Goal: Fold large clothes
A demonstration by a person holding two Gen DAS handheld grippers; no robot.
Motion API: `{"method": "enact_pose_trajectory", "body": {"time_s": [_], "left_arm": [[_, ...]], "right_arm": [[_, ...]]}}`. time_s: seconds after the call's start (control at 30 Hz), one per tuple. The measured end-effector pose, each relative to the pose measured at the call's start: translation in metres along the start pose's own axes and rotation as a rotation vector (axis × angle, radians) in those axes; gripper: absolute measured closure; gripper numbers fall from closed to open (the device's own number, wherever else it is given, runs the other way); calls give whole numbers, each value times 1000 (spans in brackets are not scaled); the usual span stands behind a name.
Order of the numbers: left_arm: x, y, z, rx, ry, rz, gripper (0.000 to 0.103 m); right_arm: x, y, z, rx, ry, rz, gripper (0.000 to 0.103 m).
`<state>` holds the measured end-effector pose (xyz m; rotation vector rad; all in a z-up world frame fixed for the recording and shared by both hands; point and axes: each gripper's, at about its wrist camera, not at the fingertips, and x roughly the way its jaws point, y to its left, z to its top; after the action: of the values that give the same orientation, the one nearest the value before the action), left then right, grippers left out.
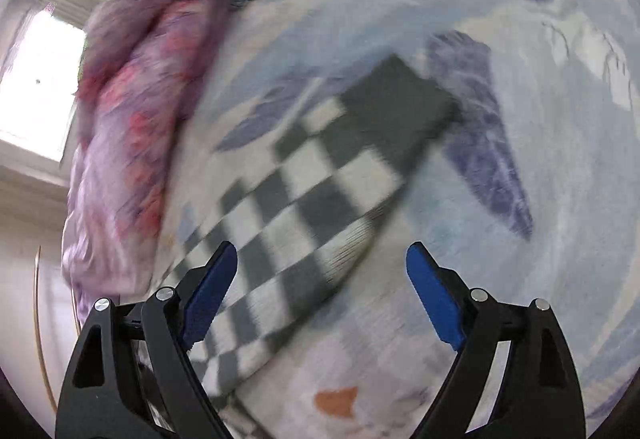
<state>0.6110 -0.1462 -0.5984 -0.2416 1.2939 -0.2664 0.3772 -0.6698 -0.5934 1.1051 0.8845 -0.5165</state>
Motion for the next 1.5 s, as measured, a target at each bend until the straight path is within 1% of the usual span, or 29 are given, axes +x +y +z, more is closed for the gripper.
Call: {"method": "enact_pose_trajectory", "body": {"time_s": [0.03,0.07,0.1,0.13,0.2,0.23,0.3,0.37,0.43,0.47,0.5,0.53,0.57,0.6,0.63,0.7,0.73,0.8,0.83,0.9,1.0,1.1,1.13,1.2,1.27,1.33,1.43,1.47,1.5], "left_arm": [[-1,2,-6,-15,9,-38,45],[-5,2,-8,-24,-12,-50,45],[-13,3,-13,-33,-47,-60,43],[-19,5,-17,-44,-74,-74,36],[-37,14,-25,-83,-120,-86,32],[-44,23,-28,-104,-145,-58,31],[-43,38,-28,-134,-131,32,31],[-39,56,-28,-167,-115,78,31],[-33,71,-27,-172,-83,193,32],[-24,81,-25,-185,-51,214,32],[-19,89,-24,-193,-25,198,32],[-7,96,-23,-188,14,195,32],[0,98,-22,-167,32,201,32],[4,97,-21,-139,44,204,32],[7,95,-19,-111,54,213,32],[7,91,-16,-61,77,219,32],[3,92,-16,-54,83,197,31],[-17,101,-17,-62,65,102,31],[-27,106,-18,-66,49,76,31],[-57,121,-21,-76,8,41,30],[-100,154,-23,-112,-45,61,30],[-133,191,-21,-111,-79,113,30],[-145,206,-20,-114,-91,138,30],[-157,226,-18,-127,-100,158,30],[-172,258,-21,-152,-103,176,30],[-181,284,-24,-172,-103,186,30],[-190,311,-31,-200,-104,195,30],[-191,320,-34,-211,-101,199,30],[-191,327,-36,-222,-91,203,30]], "right_arm": [[8,-5,2,19,23,12,20],[15,-9,4,26,47,-5,20],[17,-11,6,27,44,-23,20],[20,-13,8,22,29,-33,20],[20,-12,13,11,-3,-31,20],[24,-11,16,5,-9,-4,20],[38,-12,20,29,11,-4,20],[47,-22,21,91,1,18,19],[51,-29,24,180,-45,101,21],[52,-34,25,226,-42,125,30],[53,-35,26,230,-32,108,52],[51,-29,28,176,-17,53,62],[48,-22,28,129,-15,23,88],[39,-8,26,41,-31,-8,95],[25,13,21,-71,-73,-44,95],[0,55,3,-238,-135,-50,95],[-15,80,-12,-318,-170,-44,95],[-40,125,-43,-436,-228,1,95],[-48,143,-56,-473,-243,31,95],[-65,197,-100,-576,-269,100,95],[-69,273,-164,-701,-261,191,95],[-58,350,-259,-850,-207,272,95],[-52,370,-292,-904,-198,273,95],[-35,398,-349,-987,-150,283,95],[-7,418,-412,-1058,-84,274,95],[30,425,-469,-1106,-14,229,95],[78,424,-517,-1135,106,177,93],[95,421,-529,-1136,148,145,86],[109,418,-538,-1148,194,106,82]]}}
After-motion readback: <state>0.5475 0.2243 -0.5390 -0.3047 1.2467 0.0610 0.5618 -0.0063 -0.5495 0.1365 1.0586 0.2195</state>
